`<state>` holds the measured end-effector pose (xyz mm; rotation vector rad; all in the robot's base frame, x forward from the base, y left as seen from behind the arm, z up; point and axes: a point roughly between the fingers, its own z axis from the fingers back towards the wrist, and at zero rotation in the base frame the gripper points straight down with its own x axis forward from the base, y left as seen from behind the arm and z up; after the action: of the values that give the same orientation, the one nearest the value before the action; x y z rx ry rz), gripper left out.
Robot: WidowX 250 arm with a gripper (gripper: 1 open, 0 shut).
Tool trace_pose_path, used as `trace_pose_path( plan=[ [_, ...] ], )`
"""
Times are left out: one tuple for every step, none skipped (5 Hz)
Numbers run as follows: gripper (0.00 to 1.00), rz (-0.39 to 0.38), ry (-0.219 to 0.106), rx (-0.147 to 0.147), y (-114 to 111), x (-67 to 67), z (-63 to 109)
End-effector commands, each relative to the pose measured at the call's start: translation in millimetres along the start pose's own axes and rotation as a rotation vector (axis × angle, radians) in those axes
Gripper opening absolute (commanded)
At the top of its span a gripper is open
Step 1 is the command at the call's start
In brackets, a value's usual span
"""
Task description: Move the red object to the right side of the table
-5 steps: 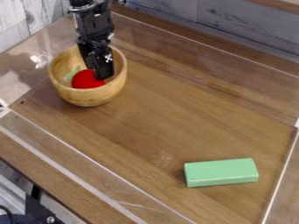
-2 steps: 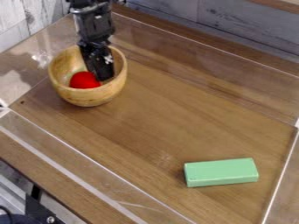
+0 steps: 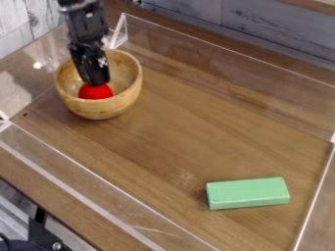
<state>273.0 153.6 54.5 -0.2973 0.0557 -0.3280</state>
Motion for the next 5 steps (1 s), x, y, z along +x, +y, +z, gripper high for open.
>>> trace_pose_path(
  plan=[
    [1.0,-0.017,-0.015,0.049,-12,3.7,9.8],
    [0.0,0.084,-0.034,0.05,-11,9.5,6.5],
    [0.0,0.189,-0.053,0.053,-10,15.1,4.9],
    [0.0,0.161,-0.018,0.072,-4,19.9,7.9],
    [0.0,0.108,-0.024,0.108,-13,23.0,29.2]
  ],
)
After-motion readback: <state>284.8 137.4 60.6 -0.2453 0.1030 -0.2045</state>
